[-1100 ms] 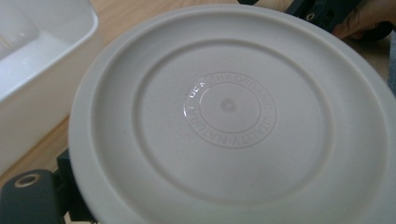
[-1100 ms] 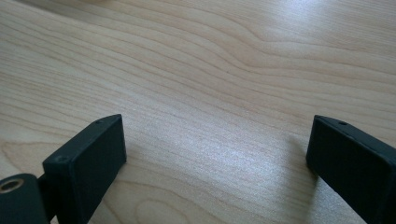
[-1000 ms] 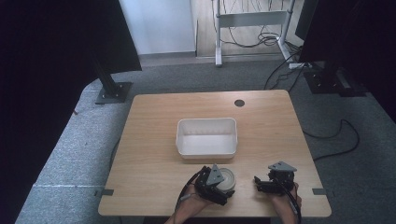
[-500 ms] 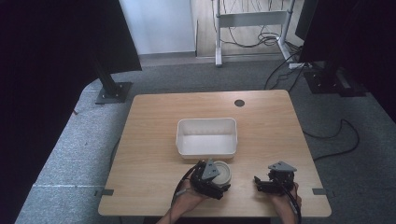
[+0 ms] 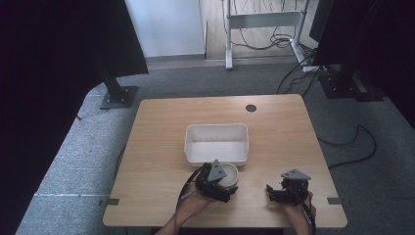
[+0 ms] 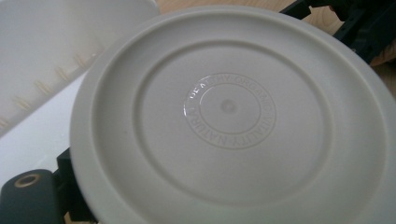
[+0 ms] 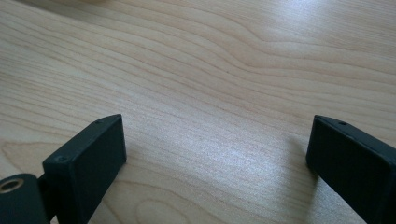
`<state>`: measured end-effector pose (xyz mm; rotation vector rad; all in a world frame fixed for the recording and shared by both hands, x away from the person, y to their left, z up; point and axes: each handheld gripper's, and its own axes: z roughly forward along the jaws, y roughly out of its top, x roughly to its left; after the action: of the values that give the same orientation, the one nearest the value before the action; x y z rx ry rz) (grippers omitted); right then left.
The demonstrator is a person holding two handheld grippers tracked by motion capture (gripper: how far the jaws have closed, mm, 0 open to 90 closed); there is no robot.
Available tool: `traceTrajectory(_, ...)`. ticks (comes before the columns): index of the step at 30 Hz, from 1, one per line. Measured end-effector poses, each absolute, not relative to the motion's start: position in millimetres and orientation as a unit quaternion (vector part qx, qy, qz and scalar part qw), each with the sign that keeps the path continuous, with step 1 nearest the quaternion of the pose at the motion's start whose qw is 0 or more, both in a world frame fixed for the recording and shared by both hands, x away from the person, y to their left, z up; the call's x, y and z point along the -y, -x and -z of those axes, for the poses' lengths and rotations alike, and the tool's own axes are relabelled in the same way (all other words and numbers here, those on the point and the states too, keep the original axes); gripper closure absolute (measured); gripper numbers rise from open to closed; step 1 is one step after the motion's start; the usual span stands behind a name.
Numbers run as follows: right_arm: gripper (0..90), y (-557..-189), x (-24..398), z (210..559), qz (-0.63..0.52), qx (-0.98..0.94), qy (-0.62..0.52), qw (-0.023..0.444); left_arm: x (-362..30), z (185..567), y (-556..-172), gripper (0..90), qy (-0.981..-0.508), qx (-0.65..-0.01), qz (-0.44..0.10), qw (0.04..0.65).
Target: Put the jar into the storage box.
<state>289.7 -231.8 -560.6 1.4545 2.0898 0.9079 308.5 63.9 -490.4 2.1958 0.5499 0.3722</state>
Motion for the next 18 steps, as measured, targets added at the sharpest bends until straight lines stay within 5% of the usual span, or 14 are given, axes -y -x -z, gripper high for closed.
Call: traceTrajectory(18,4.3,-290,232,561,-0.328,-0.755,-0.525,0.218,-74,482,-335,10.0,-0.866,-0.24,-0.162,0.408)
